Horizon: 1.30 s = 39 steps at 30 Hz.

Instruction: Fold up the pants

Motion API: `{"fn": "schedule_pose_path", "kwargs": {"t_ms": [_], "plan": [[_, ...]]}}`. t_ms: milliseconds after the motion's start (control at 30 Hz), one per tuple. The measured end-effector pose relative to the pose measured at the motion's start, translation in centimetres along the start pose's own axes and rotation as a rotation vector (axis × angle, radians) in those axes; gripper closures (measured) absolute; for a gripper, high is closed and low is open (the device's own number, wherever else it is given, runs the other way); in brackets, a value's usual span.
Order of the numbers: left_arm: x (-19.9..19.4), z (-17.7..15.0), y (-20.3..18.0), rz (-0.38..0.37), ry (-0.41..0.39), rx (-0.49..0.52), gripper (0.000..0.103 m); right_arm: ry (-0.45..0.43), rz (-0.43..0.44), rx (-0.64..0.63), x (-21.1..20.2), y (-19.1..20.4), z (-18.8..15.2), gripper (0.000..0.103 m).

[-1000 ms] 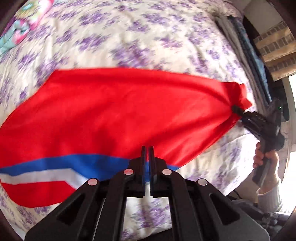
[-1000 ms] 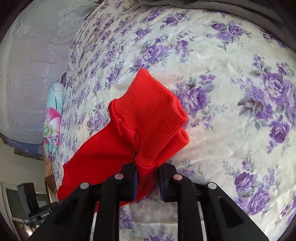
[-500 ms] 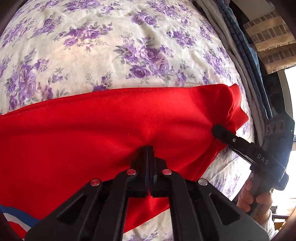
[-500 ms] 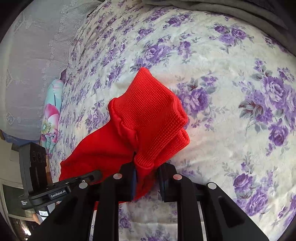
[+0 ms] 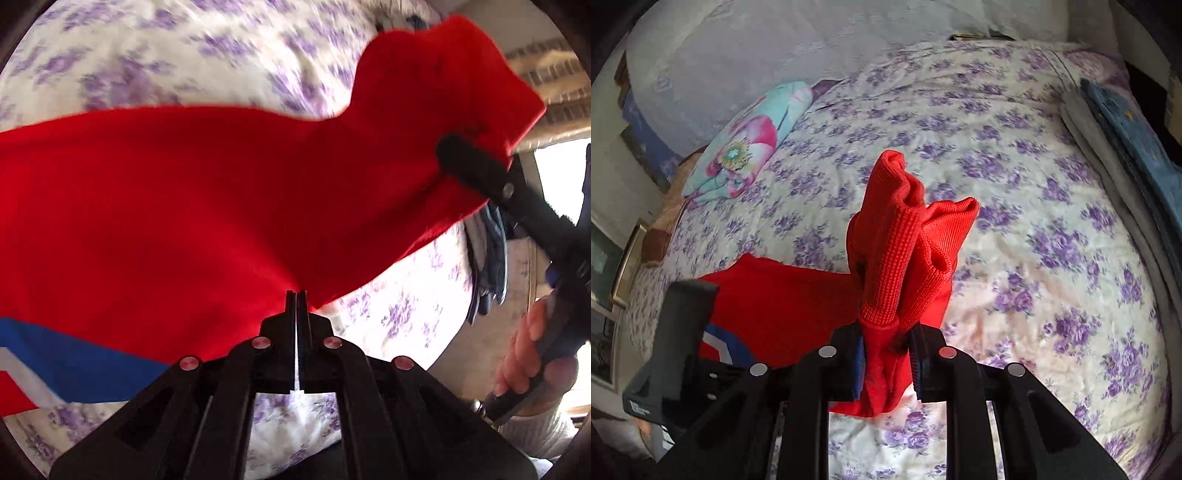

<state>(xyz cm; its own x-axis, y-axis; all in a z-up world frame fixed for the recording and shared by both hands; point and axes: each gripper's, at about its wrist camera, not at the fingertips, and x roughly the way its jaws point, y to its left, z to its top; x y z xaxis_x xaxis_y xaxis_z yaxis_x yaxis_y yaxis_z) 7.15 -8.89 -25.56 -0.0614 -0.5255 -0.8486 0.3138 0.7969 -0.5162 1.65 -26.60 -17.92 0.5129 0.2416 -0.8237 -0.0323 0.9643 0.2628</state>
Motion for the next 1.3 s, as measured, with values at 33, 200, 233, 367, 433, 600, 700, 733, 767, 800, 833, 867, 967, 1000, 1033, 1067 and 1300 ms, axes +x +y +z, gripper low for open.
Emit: {"fn": "schedule_pose_path", "kwargs": {"t_ms": [33,200,233,367,433,600,700,733,767,800,833,867,967,1000,1033,1067,1300], "plan": [[-1.9,-0.3,1.3,0.011,-0.046,-0.023,0.102,0.002,0.014,-0.048,0.1,1.4,0.4,0.083],[-9.1,-3.8,10.9,0.245,-0.209,-0.227,0.102,0.031,0.028,-0.326,2.4,10.0,0.6,0.083],[-9.8,-4.7,12.9,0.277,-0.214,-0.275,0.102,0.044,0.033,-0.368,3.4,11.6,0.3,0.083],[-10.5,-6.5,18.7,0.299,-0.21,-0.406,0.102,0.128,0.071,-0.489,9.0,17.3,-2.3,0.084],[-9.5,-6.8,20.3,0.281,-0.191,-0.451,0.103,0.205,0.068,-0.531,12.4,18.9,-4.5,0.082],[-10.0,-7.3,22.1,0.184,-0.217,-0.488,0.102,0.283,0.054,-0.62,12.8,20.6,-5.7,0.054],[-10.4,-7.1,22.2,0.199,-0.21,-0.458,0.102,0.355,0.204,-0.445,10.3,19.1,-3.6,0.053],[-10.5,-6.9,22.2,0.204,-0.208,-0.454,0.102,0.348,0.256,-0.392,9.3,18.7,-2.8,0.053],[-10.5,-6.9,22.0,0.207,-0.209,-0.451,0.102,0.321,0.289,-0.352,8.4,18.3,-2.0,0.061],[-10.5,-7.1,22.2,0.207,-0.212,-0.45,0.102,0.285,0.296,-0.33,7.8,18.1,-1.2,0.073],[-10.4,-7.1,22.3,0.203,-0.216,-0.45,0.102,0.257,0.285,-0.336,7.8,18.2,-0.7,0.098],[-10.3,-7.1,22.3,0.197,-0.22,-0.454,0.102,0.247,0.263,-0.352,8.3,18.4,-0.2,0.097],[-10.2,-7.3,22.7,0.17,-0.221,-0.469,0.102,0.265,0.211,-0.363,12.2,18.7,0.3,0.097],[-10.3,-7.3,22.7,0.165,-0.219,-0.475,0.102,0.281,0.159,-0.37,14.0,18.8,-0.1,0.098],[-10.6,-7.4,22.7,0.159,-0.218,-0.485,0.102,0.308,0.116,-0.371,16.1,18.3,0.2,0.1],[-11.2,-7.6,22.6,0.157,-0.222,-0.488,0.102,0.308,0.108,-0.359,17.3,18.0,-0.2,0.102],[-20.7,-13.0,22.2,0.135,-0.441,-0.555,0.063,0.296,0.187,-0.27,13.8,17.8,1.5,0.096]]}}
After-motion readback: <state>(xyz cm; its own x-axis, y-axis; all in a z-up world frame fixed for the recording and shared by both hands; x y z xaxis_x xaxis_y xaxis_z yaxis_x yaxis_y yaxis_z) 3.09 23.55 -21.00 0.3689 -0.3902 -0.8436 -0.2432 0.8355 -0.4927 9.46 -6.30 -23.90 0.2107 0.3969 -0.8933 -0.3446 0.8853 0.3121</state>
